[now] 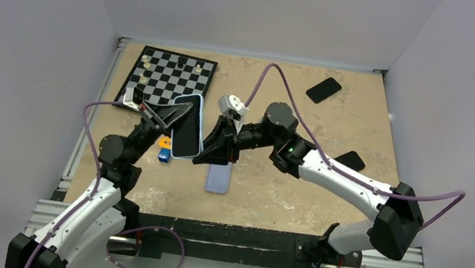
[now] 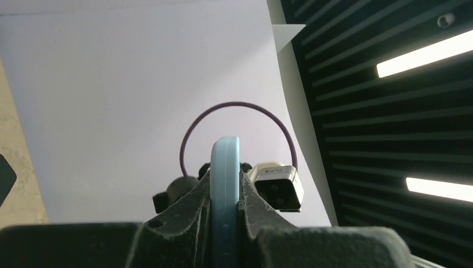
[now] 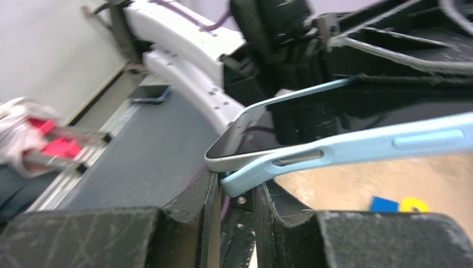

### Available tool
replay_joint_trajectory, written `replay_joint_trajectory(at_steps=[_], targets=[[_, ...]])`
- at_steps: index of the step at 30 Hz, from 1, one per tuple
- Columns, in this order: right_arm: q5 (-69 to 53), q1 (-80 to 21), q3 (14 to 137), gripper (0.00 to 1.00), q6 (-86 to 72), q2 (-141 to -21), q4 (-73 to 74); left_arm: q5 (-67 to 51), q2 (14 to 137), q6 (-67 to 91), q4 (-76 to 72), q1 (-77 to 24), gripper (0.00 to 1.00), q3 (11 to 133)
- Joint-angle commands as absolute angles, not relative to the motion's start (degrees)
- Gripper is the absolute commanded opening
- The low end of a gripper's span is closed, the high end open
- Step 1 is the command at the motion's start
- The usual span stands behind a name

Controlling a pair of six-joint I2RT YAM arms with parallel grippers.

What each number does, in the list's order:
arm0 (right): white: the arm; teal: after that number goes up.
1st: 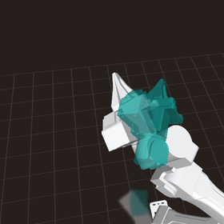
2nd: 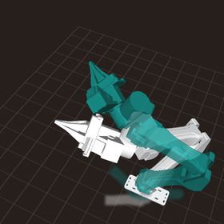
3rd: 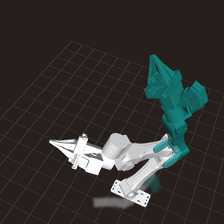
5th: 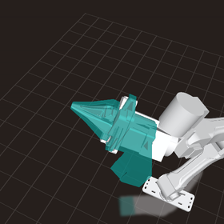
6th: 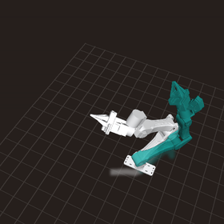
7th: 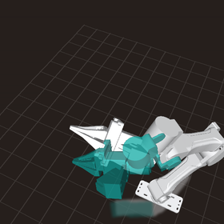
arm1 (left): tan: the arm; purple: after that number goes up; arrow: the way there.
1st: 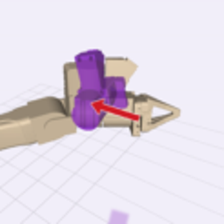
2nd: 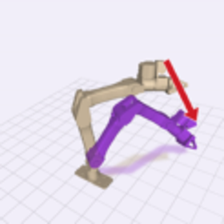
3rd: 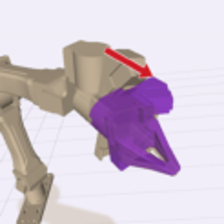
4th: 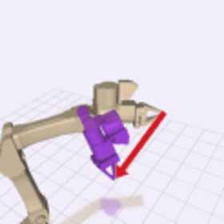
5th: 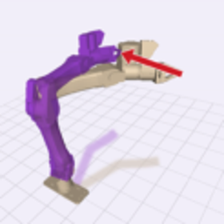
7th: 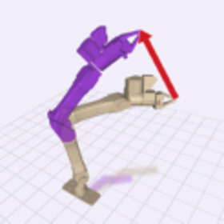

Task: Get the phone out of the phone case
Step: Remove the phone case from the phone.

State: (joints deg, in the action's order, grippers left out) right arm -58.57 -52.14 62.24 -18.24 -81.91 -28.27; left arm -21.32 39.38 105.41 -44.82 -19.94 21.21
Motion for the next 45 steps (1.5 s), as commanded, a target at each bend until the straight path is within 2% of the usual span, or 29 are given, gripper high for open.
replay_joint_trajectory(at_steps=[1,3,6,8,10,13,15,18,19,23,29,35,41,45], targets=[[-13.9,-51.25,62.55,0.0,-3.78,-80.78,-26.65,-25.19,39.77,107.0,-51.25,-22.06,0.0,19.46],[-5.96,-51.32,60.52,0.0,-0.9,-79.08,-23.52,-24.3,39.52,105.79,-51.66,-22.01,0.0,19.73],[-2.66,-51.39,57.97,0.0,-0.65,-75.73,-21.23,-22.35,39.86,103.53,-52.22,-22.02,0.0,20.2],[-4.96,-51.34,57.56,0.0,-2.3,-74.27,-19.68,-20.26,40.55,100.97,-54.14,-22.04,0.0,20.5],[-12.55,-51.33,59.64,0.02,-6.69,-74.52,-16.03,-17.94,41.34,97.84,-55.47,-22.06,0.0,21.1],[-24.45,-51.33,60.87,0.34,-16.37,-75.85,-16.85,-14.93,42.46,91.54,-56.1,-22.05,0.0,22.47],[-28.88,-51.33,57.97,0.46,-23.51,-75.46,-22.41,-12.91,43.08,87.64,-57.17,-22.06,0.0,22.83],[-31.38,-51.42,51.1,0.71,-33.86,-74.19,-38.34,-9.63,44.38,84.84,-60.39,-22.14,0.0,22.09],[-31.6,-51.49,49.74,0.74,-35.68,-74.15,-41.76,-8.72,45.0,85.05,-61.81,-22.15,0.0,21.72],[-28.92,-52.31,49.46,0.78,-36.02,-75.54,-45.97,-6.34,49.21,87.74,-68.62,-22.65,0.0,20.76],[-22.37,-54.52,48.47,0.78,-31.73,-74.81,-49.27,-1.63,55.17,91.55,-81.28,-23.3,0.0,19.23],[-14.95,-57.14,52.02,0.73,-26.28,-76.46,-42.44,2.56,54.19,90.32,-81.47,-24.97,0.0,19.42],[-9.04,-58.59,50.07,0.71,-29.43,-78.56,-49.0,6.81,53.27,86.76,-81.5,-26.99,0.0,19.02],[-7.08,-59.11,49.28,0.66,-31.99,-80.31,-53.05,7.44,52.19,83.79,-81.56,-27.15,0.0,19.63]])
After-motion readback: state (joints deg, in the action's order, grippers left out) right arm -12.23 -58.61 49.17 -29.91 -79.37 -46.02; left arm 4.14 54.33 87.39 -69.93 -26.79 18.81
